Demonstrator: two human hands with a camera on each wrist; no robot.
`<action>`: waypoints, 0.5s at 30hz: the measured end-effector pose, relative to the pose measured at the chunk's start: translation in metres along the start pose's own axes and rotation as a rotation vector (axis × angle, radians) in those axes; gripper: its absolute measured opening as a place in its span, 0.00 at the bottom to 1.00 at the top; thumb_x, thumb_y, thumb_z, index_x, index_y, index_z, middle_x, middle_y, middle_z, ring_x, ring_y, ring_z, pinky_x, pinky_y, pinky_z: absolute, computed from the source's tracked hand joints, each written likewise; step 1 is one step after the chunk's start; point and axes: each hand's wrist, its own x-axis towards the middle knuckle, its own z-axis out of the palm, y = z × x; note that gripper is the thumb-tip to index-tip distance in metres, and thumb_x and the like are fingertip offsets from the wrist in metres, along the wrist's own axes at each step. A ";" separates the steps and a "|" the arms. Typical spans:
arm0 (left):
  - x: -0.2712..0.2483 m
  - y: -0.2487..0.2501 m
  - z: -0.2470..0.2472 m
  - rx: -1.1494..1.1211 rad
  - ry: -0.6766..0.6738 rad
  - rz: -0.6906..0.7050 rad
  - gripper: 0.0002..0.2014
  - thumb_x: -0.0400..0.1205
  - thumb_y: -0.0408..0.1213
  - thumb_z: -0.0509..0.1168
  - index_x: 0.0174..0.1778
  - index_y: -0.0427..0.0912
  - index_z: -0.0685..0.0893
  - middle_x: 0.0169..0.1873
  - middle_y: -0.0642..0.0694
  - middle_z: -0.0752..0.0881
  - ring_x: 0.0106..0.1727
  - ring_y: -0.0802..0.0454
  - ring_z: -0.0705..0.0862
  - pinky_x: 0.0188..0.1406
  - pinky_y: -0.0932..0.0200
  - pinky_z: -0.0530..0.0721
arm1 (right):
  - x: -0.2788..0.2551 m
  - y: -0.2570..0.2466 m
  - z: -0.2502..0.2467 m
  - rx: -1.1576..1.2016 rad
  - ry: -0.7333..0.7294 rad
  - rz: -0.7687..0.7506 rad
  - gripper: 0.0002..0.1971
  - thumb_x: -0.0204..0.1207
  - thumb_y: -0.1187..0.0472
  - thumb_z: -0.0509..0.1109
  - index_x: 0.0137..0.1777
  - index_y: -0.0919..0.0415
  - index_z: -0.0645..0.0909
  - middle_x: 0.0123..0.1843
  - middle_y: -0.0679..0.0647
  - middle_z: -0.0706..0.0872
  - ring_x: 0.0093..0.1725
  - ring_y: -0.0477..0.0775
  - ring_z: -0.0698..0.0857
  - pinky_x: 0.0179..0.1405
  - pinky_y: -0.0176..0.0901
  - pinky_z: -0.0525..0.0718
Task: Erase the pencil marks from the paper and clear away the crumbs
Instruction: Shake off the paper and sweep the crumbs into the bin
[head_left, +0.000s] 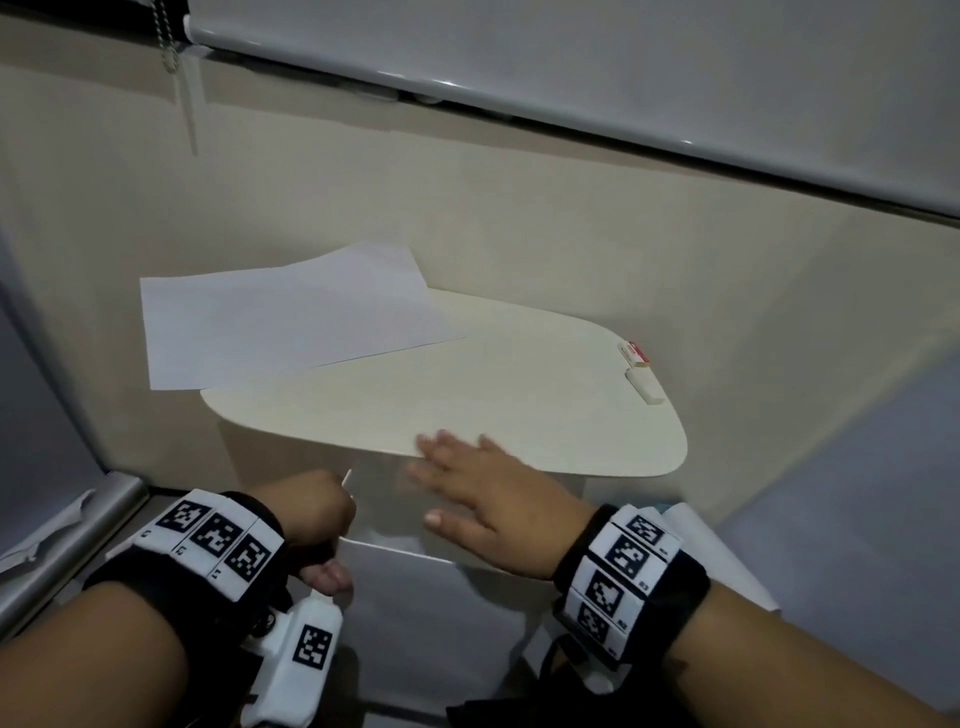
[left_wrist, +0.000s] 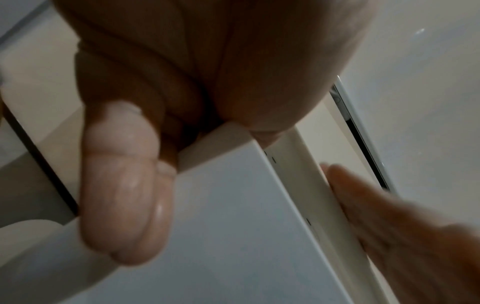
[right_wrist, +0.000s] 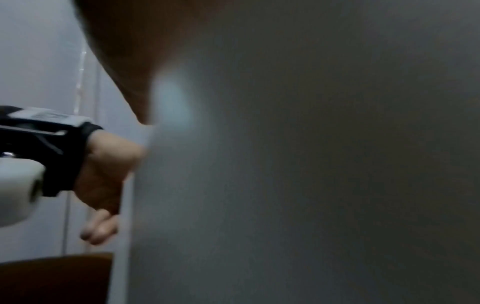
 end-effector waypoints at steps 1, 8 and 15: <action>0.001 -0.001 -0.002 0.004 -0.007 -0.001 0.13 0.84 0.22 0.50 0.59 0.16 0.73 0.30 0.25 0.87 0.27 0.36 0.88 0.29 0.49 0.88 | 0.005 -0.006 -0.002 0.122 0.045 -0.061 0.25 0.87 0.48 0.59 0.82 0.54 0.70 0.84 0.53 0.68 0.85 0.48 0.60 0.85 0.50 0.55; 0.006 -0.014 -0.018 -0.069 0.059 -0.028 0.15 0.82 0.25 0.49 0.58 0.19 0.74 0.34 0.19 0.86 0.30 0.34 0.87 0.29 0.47 0.89 | 0.043 -0.001 -0.010 -0.090 -0.001 0.069 0.29 0.88 0.47 0.56 0.86 0.53 0.58 0.89 0.53 0.50 0.87 0.54 0.47 0.84 0.64 0.48; 0.011 -0.017 -0.019 -0.067 0.085 -0.032 0.14 0.83 0.25 0.48 0.58 0.23 0.74 0.32 0.21 0.86 0.30 0.34 0.87 0.36 0.43 0.89 | 0.021 -0.003 0.018 0.035 0.187 -0.326 0.13 0.79 0.66 0.69 0.61 0.67 0.87 0.56 0.62 0.90 0.58 0.63 0.86 0.61 0.51 0.79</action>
